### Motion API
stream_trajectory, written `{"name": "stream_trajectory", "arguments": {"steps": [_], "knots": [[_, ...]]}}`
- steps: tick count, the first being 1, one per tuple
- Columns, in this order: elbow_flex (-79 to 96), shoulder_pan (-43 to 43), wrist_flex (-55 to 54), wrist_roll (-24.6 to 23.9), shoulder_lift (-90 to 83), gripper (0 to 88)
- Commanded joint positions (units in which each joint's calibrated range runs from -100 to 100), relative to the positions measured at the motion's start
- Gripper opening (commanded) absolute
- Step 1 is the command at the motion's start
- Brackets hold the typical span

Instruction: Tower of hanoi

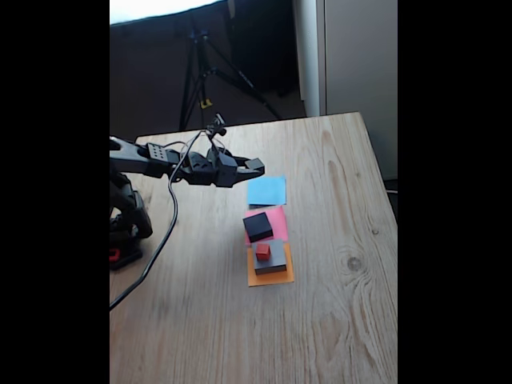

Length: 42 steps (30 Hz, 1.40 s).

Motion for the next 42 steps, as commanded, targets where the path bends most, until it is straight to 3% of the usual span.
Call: {"name": "stream_trajectory", "arguments": {"steps": [1,7,11,22,26,30,42], "knots": [[-10.01,1.5,22.75,0.69,-9.45,3.8],[-23.64,5.01,43.72,0.69,-14.07,3.9],[-38.64,7.01,55.78,-2.48,-13.16,4.0],[-58.19,11.69,73.34,-3.49,-14.14,2.3],[-55.64,13.87,73.1,-3.65,-15.13,2.7],[-46.01,16.12,68.89,0.69,-16.87,4.4],[-5.46,21.22,34.65,0.69,-20.43,4.4]]}}
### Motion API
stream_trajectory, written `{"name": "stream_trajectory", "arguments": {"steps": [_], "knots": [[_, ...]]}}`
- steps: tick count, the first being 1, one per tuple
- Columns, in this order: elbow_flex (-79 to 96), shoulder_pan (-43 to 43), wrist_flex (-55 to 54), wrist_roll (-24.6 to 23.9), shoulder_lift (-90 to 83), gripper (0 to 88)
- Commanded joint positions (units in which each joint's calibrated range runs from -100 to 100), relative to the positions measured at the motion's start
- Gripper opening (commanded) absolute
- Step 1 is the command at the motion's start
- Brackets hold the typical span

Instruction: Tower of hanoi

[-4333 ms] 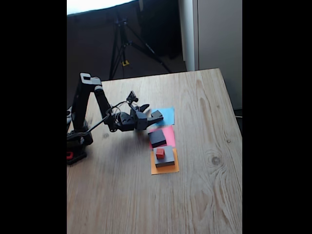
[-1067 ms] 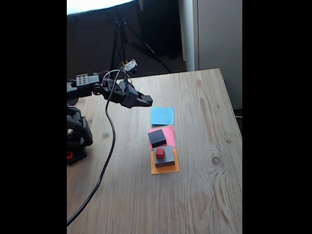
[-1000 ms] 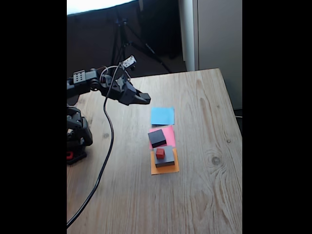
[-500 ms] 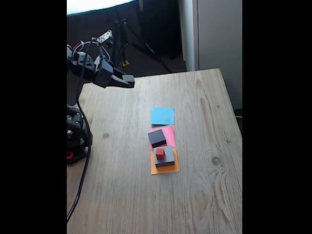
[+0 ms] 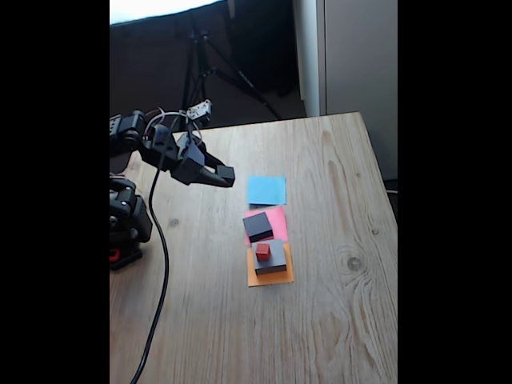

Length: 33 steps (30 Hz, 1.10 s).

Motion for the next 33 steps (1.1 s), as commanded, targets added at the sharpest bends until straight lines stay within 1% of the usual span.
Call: {"name": "stream_trajectory", "arguments": {"steps": [1,4,7,15,23,33], "knots": [[12.25,1.65,-15.84,1.04,-1.8,4.4],[21.43,2.15,-28.3,1.04,-0.82,4.5],[24.43,2.32,-33.56,1.04,0.92,4.5],[28.07,2.06,-52.18,1.04,11.52,4.9],[32.43,1.98,-65.7,1.04,19.01,5.5],[34.52,1.31,-78.73,1.04,28.25,5.4]]}}
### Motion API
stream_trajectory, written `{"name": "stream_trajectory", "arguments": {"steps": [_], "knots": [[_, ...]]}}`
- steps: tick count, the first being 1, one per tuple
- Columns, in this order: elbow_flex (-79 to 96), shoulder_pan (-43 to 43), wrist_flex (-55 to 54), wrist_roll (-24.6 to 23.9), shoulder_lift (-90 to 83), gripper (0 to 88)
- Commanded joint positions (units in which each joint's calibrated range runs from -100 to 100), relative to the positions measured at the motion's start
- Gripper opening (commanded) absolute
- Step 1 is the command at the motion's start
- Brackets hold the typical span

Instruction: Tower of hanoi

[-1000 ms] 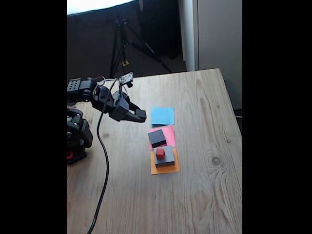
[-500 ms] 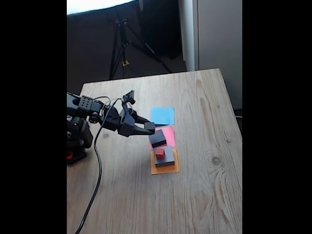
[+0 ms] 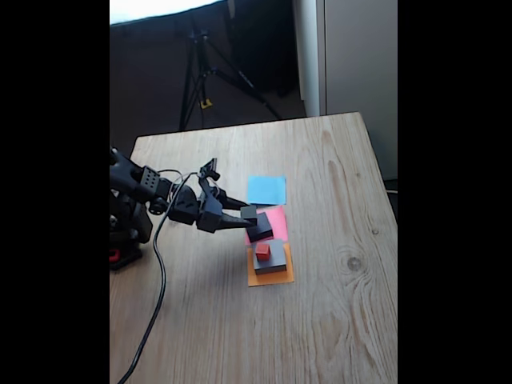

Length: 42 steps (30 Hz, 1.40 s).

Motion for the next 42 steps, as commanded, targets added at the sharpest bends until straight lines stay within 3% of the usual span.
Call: {"name": "stream_trajectory", "arguments": {"steps": [1,9,24,42], "knots": [[-0.69,-0.94,-6.61,0.69,3.38,5.4],[-0.78,-0.94,-14.78,0.69,10.27,5.3],[-1.5,-0.52,-19.15,0.69,16.25,6.3],[-4.41,-0.69,-19.72,0.69,19.58,22.3]]}}
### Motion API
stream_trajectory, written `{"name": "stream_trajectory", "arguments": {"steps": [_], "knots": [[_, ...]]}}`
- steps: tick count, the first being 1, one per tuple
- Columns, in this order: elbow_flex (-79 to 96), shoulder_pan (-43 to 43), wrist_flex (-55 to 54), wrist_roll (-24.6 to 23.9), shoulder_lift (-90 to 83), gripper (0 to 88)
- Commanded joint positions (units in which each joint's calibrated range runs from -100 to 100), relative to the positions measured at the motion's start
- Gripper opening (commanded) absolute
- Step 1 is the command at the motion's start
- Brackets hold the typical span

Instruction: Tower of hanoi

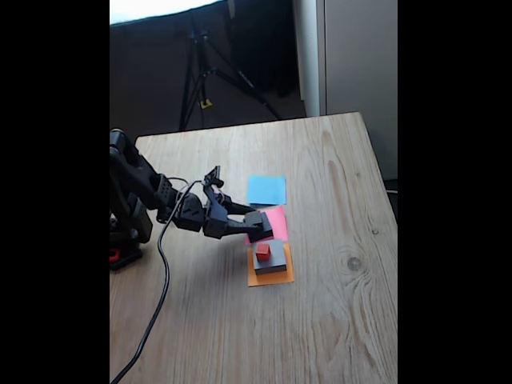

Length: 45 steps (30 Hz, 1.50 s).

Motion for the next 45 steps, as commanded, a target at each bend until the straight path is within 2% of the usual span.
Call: {"name": "stream_trajectory", "arguments": {"steps": [1,7,13,15,18,21,23,28,35,39,45], "knots": [[-1.9,-0.28,-1.38,0.69,-0.34,23.9],[-2.35,-1.2,-0.25,0.69,-3.22,31.9],[-2.9,-2.45,11.32,0.69,-13.44,32.2],[-3.26,-2.45,17.39,0.69,-17.68,31.1],[-6.9,-2.03,32.2,0.69,-24.79,27.5],[-11.62,-1.78,45.56,0.69,-29.87,15.7],[-12.9,-1.78,48.64,0.69,-31.83,1.8],[-17.81,-2.03,58.67,0.69,-35.54,1.0],[-32.08,-1.03,83.2,0.69,-39.93,1.0],[-39.99,1.06,93.48,0.69,-41.15,1.0],[-49.62,3.99,103.75,0.69,-42.36,1.0]]}}
